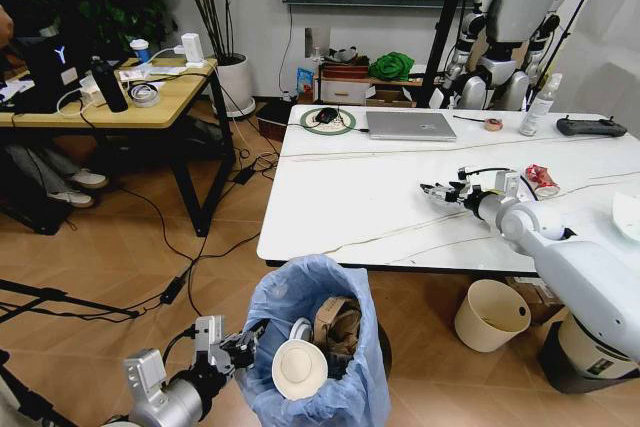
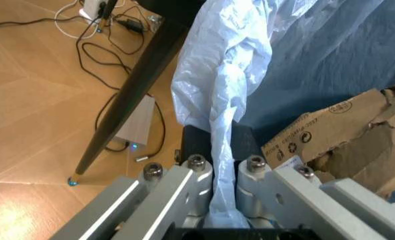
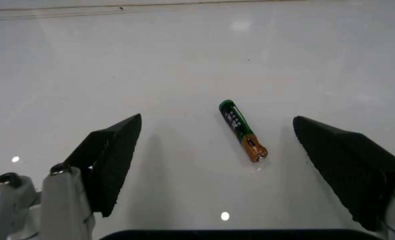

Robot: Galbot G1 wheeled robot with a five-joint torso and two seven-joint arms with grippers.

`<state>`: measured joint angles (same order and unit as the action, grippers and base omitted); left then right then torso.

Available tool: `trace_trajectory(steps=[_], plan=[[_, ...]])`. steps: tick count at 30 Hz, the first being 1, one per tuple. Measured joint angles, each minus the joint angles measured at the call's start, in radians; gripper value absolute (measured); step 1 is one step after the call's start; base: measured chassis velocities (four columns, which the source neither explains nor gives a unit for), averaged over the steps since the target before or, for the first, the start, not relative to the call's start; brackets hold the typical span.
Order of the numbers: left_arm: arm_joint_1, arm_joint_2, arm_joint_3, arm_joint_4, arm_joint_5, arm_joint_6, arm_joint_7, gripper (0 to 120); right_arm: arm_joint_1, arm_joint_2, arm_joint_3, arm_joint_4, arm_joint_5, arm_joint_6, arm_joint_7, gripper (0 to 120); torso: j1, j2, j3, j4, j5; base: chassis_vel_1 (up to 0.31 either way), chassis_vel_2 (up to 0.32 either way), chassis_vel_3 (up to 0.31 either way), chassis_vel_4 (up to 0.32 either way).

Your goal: Pick up the trash bin and place the trash from the table into it.

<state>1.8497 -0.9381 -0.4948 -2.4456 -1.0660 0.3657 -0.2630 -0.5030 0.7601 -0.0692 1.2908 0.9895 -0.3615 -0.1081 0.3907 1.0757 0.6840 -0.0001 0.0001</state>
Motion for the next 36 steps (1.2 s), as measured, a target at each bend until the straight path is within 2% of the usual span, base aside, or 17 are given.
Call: trace_trajectory(steps=[2,4,6,8,15,16,18,19,22,30,36], plan=[[0.000,0.001,-0.001,0.000,-0.001,0.000,0.000,0,0.000,0.000,0.000,-0.001,-0.001,-0.004,0.000,81,0.000,0.000,0.000,0.0000,0.0000,0.000,0.000,0.000,0.000],[-0.001,0.001,-0.002,-0.002,-0.002,-0.001,0.000,0,0.000,-0.006,0.000,-0.003,-0.010,-0.014,0.002,64,0.000,0.000,0.000,-0.0001,-0.0004,0.000,0.000,0.000,0.000],[-0.001,0.001,-0.001,-0.002,-0.002,-0.001,0.000,0,-0.001,-0.006,0.000,-0.007,-0.014,-0.014,0.005,55,0.000,0.000,0.000,-0.0001,-0.0003,0.000,0.000,0.000,0.000],[-0.001,0.001,-0.001,-0.002,-0.002,-0.001,0.000,0,-0.001,-0.006,0.001,-0.007,-0.015,-0.014,0.005,52,0.000,0.000,0.000,-0.0001,-0.0004,0.000,0.000,0.000,0.000],[-0.004,0.001,-0.001,-0.002,-0.002,-0.001,0.000,0,-0.016,-0.017,0.005,0.002,-0.030,-0.013,0.005,22,0.000,0.000,0.000,-0.0001,-0.0002,0.000,0.000,0.000,0.000],[-0.004,0.001,-0.001,-0.002,-0.002,-0.001,0.000,0,-0.016,-0.017,0.005,0.002,-0.030,-0.013,0.005,22,0.000,0.000,0.000,-0.0001,-0.0002,0.000,0.000,0.000,0.000],[-0.004,0.001,-0.001,-0.002,-0.002,-0.001,0.000,0,-0.023,-0.020,0.006,0.011,-0.033,-0.012,0.004,15,0.000,0.000,0.000,-0.0001,-0.0002,0.000,0.000,0.000,0.000],[-0.004,0.001,-0.001,-0.002,-0.002,-0.001,0.000,0,-0.028,-0.022,0.007,0.019,-0.035,-0.012,0.004,8,0.000,0.000,0.000,-0.0001,-0.0001,0.000,0.000,0.000,0.000],[-0.005,0.002,-0.001,-0.002,-0.002,-0.001,0.000,0,-0.034,-0.024,0.008,0.029,-0.041,-0.011,0.003,0,0.000,0.000,0.000,0.0000,-0.0001,0.000,0.000,0.000,0.000],[-0.006,0.002,0.000,-0.005,-0.001,-0.001,0.000,0,-0.037,-0.025,0.014,0.067,-0.041,0.002,0.000,0,0.000,0.000,0.000,0.0001,0.0009,0.000,0.000,0.000,0.000],[-0.006,0.002,0.001,-0.007,0.000,-0.001,0.000,0,-0.032,-0.039,0.035,0.129,-0.010,0.033,-0.017,0,0.000,0.000,0.000,0.0002,0.0002,0.000,0.000,0.000,0.000]])
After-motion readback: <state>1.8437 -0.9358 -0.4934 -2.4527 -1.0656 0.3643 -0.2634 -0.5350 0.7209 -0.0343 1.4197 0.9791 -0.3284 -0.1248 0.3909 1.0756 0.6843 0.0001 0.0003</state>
